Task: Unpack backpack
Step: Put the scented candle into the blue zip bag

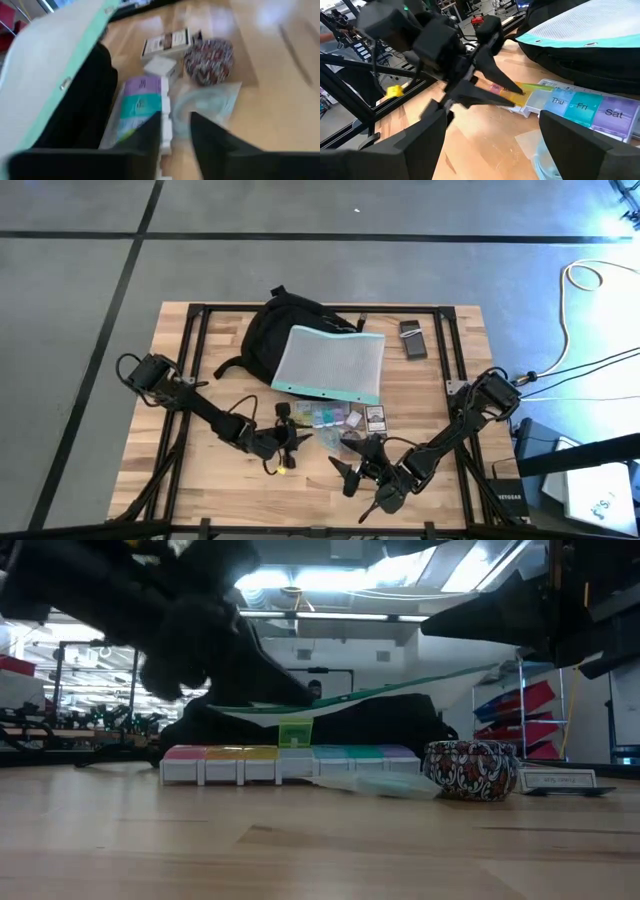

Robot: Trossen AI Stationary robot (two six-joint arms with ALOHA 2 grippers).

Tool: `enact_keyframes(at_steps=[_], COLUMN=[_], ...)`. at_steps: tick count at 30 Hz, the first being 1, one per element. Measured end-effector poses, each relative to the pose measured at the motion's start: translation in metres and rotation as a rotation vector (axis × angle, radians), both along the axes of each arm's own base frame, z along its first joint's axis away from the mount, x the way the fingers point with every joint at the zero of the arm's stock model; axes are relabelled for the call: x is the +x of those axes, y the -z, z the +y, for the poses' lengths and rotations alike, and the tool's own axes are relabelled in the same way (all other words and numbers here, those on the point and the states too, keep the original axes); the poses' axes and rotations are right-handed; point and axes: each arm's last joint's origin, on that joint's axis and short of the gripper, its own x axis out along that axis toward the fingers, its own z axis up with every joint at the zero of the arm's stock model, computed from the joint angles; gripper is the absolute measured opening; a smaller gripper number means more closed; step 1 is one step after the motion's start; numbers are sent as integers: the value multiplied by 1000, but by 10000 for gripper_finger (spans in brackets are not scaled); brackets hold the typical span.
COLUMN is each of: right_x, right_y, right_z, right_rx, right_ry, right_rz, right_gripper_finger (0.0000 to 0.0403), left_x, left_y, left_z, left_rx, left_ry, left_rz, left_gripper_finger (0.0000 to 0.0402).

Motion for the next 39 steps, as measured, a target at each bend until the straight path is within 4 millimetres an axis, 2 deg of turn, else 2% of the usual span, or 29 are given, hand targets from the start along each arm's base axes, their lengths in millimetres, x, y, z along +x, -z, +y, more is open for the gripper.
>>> enact_keyframes(at_steps=[2,6,11,16,26,31,39], right_x=[0,0,0,0,0,1,2], right_y=[0,0,0,0,0,-1,-3], right_z=[0,0,0,0,0,1,1], right_rx=[0,2,10,11,7,24,34], right_ry=[-1,-6,-12,-12,-11,-10,-5], right_rz=[1,4,3,1,6,-11,-27], right_gripper_finger=[301,301,301,301,301,301,301], left_x=[1,1,3,6,2,2,7], left_y=[-2,-9,-12,-9,-8,-5,2], left_z=[-1,-2,3,13,17,19,36], left_rx=[0,-7,-30,-124,-85,-121,-228], left_ry=[27,44,24,-37,-218,-219,-185], left_rz=[-7,-39,-56,-65,-101,-77,3], left_gripper_finger=[13,2,0,0,0,0,0])
